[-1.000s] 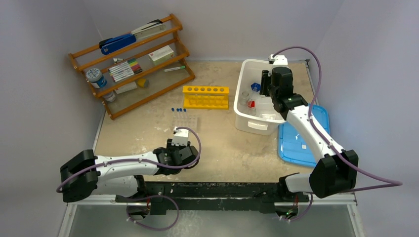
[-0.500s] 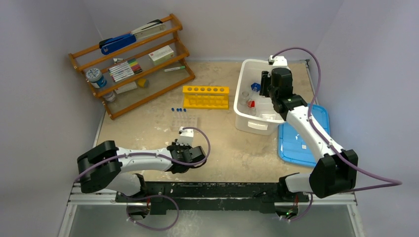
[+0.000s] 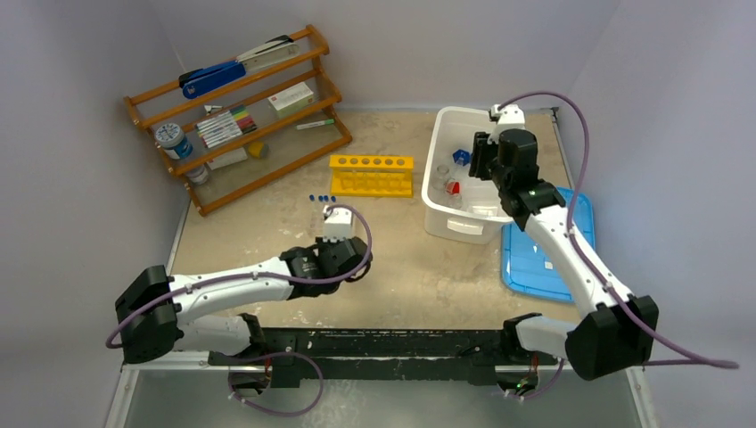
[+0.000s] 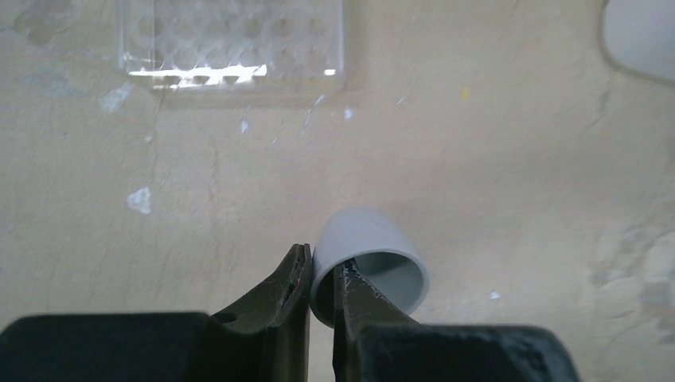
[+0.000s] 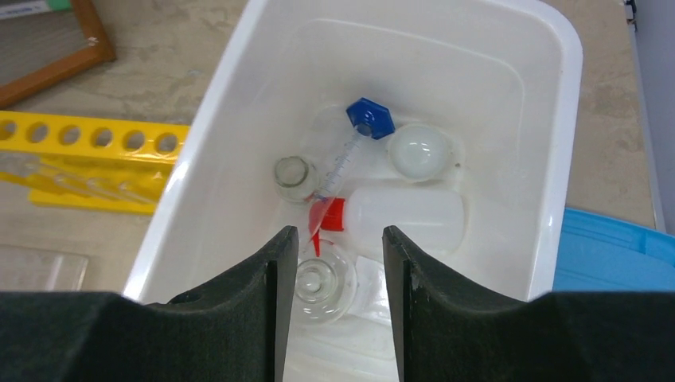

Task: Organize the chemistry lab equipment
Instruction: Pick up the chemistry item at the center of the board.

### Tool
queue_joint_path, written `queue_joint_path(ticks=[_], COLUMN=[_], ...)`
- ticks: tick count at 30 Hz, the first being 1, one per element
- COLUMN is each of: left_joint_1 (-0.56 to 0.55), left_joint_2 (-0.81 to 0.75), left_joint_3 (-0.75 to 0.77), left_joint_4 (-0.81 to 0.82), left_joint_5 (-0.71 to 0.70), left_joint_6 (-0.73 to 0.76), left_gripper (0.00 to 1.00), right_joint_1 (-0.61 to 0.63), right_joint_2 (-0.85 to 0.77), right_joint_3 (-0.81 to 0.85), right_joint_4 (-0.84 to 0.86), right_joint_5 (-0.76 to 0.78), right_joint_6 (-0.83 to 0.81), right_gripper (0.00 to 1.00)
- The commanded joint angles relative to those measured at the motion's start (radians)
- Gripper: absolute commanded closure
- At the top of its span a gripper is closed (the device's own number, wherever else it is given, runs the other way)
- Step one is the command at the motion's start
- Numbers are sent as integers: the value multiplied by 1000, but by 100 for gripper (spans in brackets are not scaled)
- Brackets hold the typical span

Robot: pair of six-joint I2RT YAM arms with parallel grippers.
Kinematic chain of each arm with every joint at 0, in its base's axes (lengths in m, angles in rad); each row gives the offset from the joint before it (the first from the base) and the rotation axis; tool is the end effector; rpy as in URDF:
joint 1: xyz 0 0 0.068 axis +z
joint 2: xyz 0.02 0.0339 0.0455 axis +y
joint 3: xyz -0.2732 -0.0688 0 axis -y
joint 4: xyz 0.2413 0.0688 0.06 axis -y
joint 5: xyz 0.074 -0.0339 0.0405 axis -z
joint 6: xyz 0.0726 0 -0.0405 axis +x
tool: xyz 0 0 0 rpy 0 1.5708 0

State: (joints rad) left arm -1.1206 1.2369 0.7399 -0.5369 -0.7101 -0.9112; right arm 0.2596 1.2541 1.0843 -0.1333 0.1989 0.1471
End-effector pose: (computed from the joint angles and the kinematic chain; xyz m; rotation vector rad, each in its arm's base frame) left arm 0.1458 -0.1930 0.1984 0.0070 2.2820 -0.0873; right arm 0.3143 0.0686 0.3481 0.0317 1.8685 0.0945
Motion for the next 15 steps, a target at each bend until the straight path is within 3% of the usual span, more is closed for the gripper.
queue_joint_path(ticks=[1, 8, 12, 15], left_joint_1=[88, 143, 180, 196], left_joint_2=[30, 243, 280, 281], left_joint_3=[133, 346, 365, 367], left_joint_4=[136, 149, 199, 205], left_joint_5=[125, 251, 398, 421], left_joint_6=[92, 82, 40, 19], left_gripper=[100, 100, 100, 100], right_joint_1=[73, 386, 502, 549], right_joint_2=[-96, -156, -163, -155], right_joint_3=[-16, -50, -77, -105], right_joint_4=[-33, -108, -142, -128], right_joint_5=[-66, 39, 114, 120], right_joint_6=[34, 175, 243, 277], right_gripper=[53, 47, 46, 46])
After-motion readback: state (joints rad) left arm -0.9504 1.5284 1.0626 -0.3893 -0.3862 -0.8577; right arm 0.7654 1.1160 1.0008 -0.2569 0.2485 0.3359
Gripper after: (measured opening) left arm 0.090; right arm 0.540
